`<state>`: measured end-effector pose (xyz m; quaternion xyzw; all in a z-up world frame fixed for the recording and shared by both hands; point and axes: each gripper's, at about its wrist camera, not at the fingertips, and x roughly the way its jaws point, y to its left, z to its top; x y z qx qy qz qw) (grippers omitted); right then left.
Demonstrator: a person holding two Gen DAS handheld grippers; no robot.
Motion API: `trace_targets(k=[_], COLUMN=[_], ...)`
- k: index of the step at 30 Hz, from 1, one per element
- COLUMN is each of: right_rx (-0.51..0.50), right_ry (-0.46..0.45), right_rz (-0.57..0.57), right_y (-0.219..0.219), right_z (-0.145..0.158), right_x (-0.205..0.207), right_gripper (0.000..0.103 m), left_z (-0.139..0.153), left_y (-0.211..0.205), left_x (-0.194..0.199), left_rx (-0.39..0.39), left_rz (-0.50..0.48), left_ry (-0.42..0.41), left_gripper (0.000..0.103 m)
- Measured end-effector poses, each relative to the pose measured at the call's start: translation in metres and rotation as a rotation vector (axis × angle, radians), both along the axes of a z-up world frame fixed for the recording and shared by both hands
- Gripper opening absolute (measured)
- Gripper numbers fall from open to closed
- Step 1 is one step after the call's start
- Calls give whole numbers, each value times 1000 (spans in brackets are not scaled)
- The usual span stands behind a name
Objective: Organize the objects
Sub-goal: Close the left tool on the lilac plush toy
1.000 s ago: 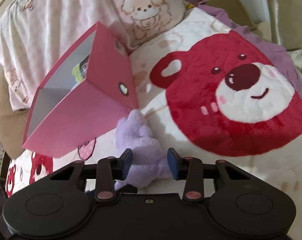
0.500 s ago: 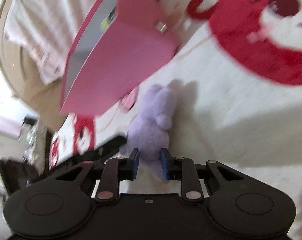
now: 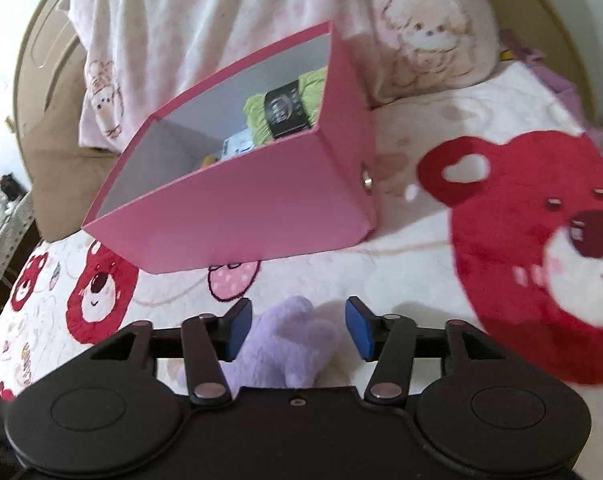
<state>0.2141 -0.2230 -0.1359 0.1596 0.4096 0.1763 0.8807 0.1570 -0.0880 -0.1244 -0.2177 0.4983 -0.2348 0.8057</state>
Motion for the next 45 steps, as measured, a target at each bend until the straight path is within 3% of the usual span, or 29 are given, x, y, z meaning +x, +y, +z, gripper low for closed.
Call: trace_targets(k=[3,4,6,9,11,12,15,19,21,23,28,30,32,35,41,45], right_rx=[48,71,42,-9,33,61,88,36,-56,-155,-114,-87,-77,-95,74,47], right_ry=[46,65,72,7,15,33,125,163,132,102,44,40,63,90,217,223], right_rz=[42,66,106,115,98,87,58,37,5,-27,-33,9,54,64,34,68], right_y=[0,1,8,18,15,12,6,3,8,9,-3,1,5,8,-13,-4], right_z=[-10,-11,-8,6,13,13,3,-4,-2,1,5,4,1,-3,-8,-10], right_x=[6,5,-1,-19,-28,-30,-29,-25,-26,-27,-26,-22,-18,-19,-23,-27], right_gripper=[58,58,49,45,43,43,43,46,55,76,75,67,49,48,50,50], left_z=[-2,-3,-4,-7,-12,-12,-9,-4,1,1,-11,-11,-10,-6,-3,-6], left_y=[-2,-1,5,22,31,33,30,23,19,14,7,4,3,5,19,22], left_x=[0,1,4,5,5,6,6,6,3,1,0,-3,-4,-4,2,6], left_rx=[17,17,4,-131,-215,-220,-156,-55,25,52,-12,1,2,0,-39,-37], left_rz=[13,19,31,52,72,80,87,78,49,20,-11,-6,-9,-17,40,62], left_ry=[-16,-19,-11,25,62,70,31,-35,-71,-78,-9,-30,-49,-65,-58,-38], left_gripper=[54,47,42,41,41,41,38,36,36,37,40,40,32,28,28,28])
